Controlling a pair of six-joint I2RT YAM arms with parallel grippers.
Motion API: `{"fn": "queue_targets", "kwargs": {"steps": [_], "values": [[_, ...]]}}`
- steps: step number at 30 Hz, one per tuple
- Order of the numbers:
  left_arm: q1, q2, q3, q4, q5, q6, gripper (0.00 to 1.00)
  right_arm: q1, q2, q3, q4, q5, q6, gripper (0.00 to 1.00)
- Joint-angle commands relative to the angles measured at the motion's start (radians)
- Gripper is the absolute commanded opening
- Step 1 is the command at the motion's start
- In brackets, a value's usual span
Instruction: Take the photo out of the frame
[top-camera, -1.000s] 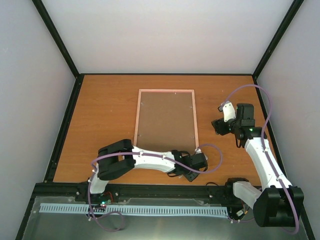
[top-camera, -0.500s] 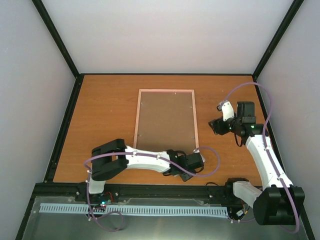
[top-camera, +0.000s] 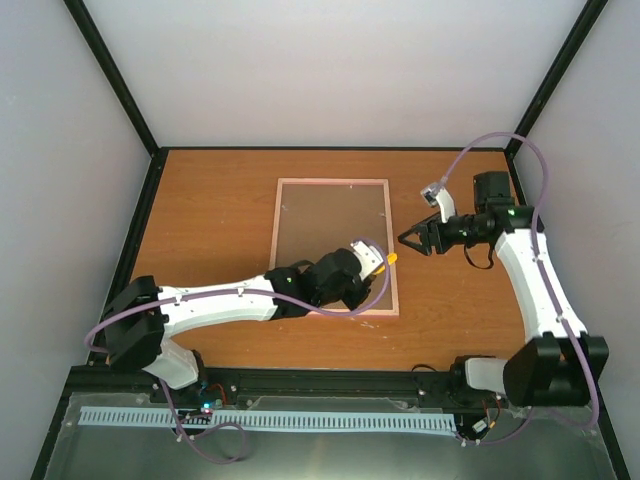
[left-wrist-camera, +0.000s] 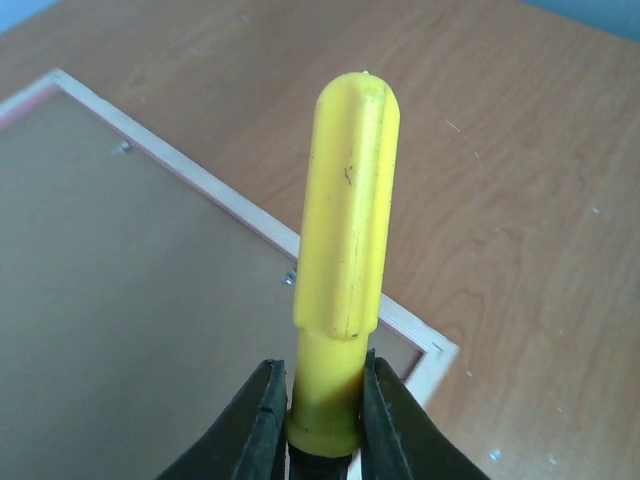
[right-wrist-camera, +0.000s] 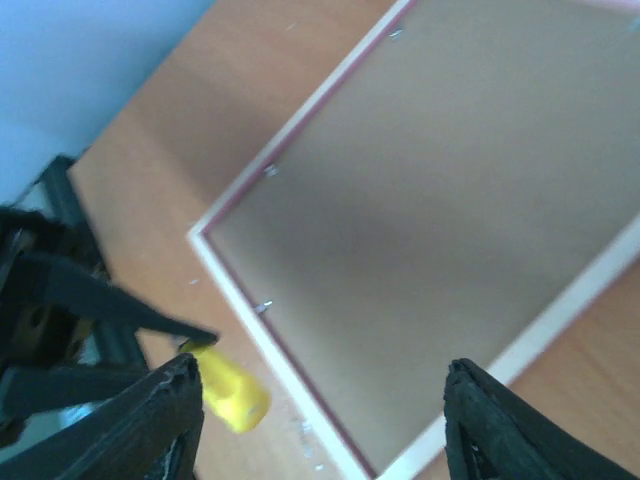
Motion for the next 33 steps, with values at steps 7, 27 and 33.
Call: {"fn": "queue_targets", "kwargs": {"steps": [7,27,33], "values": [[0.035,-0.033,-0.015,0.168,0.021,0.165,0.01,0.04,0.145,0.076,-0.305,-0.255,-0.213,0.62],[0.035,-0.013,0.007,0.192,0.055,0.168,0.01,0.108,0.194,0.008,-0.31,-0.256,-0.265,0.28],[0.034,-0.012,0.008,0.19,0.049,0.164,0.01,0.109,0.188,0.004,-0.308,-0.263,-0.268,0.16]]}}
